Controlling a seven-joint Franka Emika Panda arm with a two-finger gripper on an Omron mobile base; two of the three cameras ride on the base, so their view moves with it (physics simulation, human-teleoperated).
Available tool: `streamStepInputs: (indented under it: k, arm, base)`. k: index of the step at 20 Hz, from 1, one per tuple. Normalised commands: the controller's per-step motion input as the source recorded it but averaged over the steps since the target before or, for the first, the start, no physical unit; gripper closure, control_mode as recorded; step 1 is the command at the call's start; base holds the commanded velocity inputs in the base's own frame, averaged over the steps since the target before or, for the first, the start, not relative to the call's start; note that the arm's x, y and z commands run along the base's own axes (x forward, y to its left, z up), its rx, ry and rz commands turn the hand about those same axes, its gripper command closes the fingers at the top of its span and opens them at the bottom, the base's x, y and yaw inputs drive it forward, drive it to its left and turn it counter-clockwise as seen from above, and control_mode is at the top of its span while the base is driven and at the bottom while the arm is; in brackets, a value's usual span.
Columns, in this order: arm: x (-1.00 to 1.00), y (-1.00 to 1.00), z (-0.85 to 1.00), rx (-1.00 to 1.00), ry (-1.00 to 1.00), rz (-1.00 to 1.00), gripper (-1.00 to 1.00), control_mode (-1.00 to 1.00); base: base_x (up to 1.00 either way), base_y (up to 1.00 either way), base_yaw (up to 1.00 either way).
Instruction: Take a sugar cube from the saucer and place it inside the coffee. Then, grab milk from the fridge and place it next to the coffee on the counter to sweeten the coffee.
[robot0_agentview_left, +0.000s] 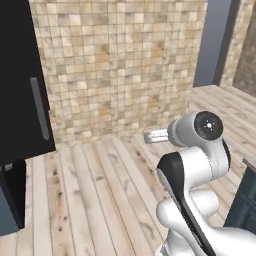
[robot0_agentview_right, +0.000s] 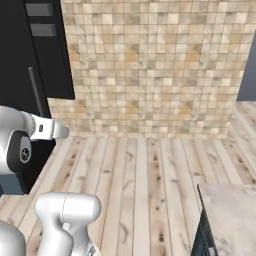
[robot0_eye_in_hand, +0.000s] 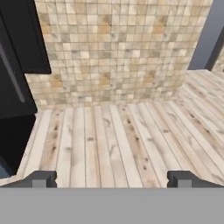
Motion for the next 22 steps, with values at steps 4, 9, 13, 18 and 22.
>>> streamStepInputs:
  k: [4, 9, 13, 18, 22]
  arm:
    - [0.00, 0.00, 0.00, 0.00, 0.00, 0.00, -1.00, 1.00]
    - [0.00, 0.00, 0.00, 0.00, 0.00, 0.00, -1.00, 1.00]
    - [0.00, 0.00, 0.00, 0.00, 0.00, 0.00, -1.00, 1.00]
    - [0.00, 0.00, 0.00, 0.00, 0.00, 0.00, -1.00, 1.00]
    - [0.00, 0.00, 0.00, 0.00, 0.00, 0.00, -1.00, 1.00]
  base:
    - [1.00, -0.08, -0.12]
    - [1.00, -0.14, -0.11]
    - [1.00, -0.22, -0.09]
    - [1.00, -0.42, -0.03]
    - [1.00, -0.54, 0.19]
